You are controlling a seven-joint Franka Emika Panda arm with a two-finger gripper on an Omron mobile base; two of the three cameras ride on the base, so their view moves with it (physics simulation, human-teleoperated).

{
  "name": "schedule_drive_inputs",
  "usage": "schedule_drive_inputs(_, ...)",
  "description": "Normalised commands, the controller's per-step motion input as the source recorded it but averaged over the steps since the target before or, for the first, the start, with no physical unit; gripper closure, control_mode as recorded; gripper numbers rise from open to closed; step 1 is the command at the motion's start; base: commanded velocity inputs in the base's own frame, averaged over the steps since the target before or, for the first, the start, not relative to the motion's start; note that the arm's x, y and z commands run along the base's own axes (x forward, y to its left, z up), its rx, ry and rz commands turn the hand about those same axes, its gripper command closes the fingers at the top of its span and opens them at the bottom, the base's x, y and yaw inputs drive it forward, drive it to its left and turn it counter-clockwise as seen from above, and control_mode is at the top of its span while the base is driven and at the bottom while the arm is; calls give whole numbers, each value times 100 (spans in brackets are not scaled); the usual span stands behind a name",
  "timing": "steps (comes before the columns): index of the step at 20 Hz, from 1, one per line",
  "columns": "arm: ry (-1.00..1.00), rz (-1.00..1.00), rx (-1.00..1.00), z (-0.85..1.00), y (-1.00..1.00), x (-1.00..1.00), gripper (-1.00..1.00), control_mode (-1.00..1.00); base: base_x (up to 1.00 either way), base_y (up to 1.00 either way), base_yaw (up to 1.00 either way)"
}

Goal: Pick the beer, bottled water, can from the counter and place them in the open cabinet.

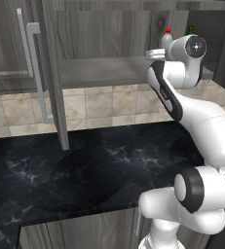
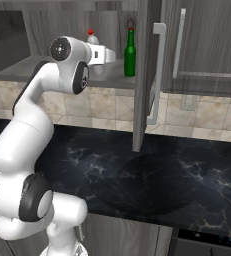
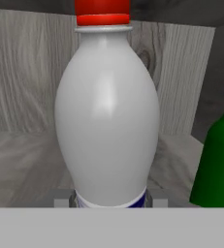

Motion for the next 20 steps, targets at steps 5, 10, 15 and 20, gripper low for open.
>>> schedule_drive_inputs(5,0,0,0,-14,-3,18,100,-100,0,0,0)
schedule_drive_inputs(10,0,0,0,-13,-4,19,100,-100,0,0,0)
schedule_drive_inputs(15,0,0,0,-14,-3,19,100,-100,0,0,0)
schedule_drive_inputs(20,0,0,0,-17,-2,18,100,-100,0,0,0)
